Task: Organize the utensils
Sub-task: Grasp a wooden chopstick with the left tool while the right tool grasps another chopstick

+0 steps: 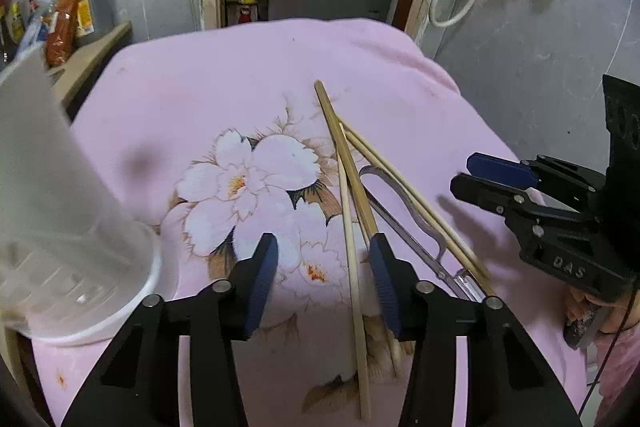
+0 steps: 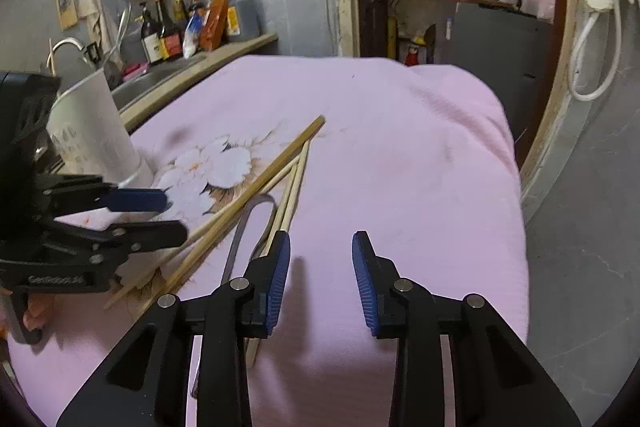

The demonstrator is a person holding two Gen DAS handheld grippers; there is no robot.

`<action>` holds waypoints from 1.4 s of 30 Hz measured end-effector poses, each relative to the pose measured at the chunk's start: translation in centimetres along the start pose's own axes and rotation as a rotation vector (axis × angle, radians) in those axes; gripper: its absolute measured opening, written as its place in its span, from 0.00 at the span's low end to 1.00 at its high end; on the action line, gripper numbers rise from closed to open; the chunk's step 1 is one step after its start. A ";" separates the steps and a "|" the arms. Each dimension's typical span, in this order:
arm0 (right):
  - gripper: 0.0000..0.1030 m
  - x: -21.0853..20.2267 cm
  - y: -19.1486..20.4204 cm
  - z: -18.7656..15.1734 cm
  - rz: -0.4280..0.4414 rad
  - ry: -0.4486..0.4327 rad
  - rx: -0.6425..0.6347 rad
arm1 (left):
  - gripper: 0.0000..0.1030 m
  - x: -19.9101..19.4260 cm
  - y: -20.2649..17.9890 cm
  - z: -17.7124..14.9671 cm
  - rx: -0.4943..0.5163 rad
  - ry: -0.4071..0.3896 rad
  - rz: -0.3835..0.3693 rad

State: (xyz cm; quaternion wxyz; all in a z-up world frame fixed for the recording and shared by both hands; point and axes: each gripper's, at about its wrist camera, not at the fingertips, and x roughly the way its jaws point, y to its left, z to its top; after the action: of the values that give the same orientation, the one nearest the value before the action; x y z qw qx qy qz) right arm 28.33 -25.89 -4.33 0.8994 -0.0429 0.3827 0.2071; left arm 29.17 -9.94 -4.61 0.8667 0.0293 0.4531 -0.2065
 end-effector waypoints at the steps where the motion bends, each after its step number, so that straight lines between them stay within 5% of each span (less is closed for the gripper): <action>1: 0.27 0.2 0.1 0.0 0.003 0.011 -0.003 | 0.34 0.3 0.0 0.1 0.001 0.012 0.001; 18: 0.22 2.4 1.1 1.0 0.025 0.077 -0.046 | 0.05 3.4 -1.4 2.8 0.124 0.101 0.044; 29: 0.14 5.5 1.2 3.2 -0.014 0.139 -0.058 | 0.03 3.3 0.7 3.4 -0.080 0.092 0.008; 37: 0.14 7.8 0.3 5.6 0.020 0.215 -0.013 | 0.03 3.6 0.9 4.6 -0.072 0.160 -0.024; 42: 0.05 7.6 0.1 5.6 0.011 0.227 0.023 | 0.02 3.1 1.1 4.5 -0.114 0.134 -0.037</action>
State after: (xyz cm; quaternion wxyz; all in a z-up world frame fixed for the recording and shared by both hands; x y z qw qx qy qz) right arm 36.76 -21.86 -5.73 0.8495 -0.0537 0.4846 0.2017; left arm 34.62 -11.05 -4.65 0.8307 -0.0148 0.5217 -0.1939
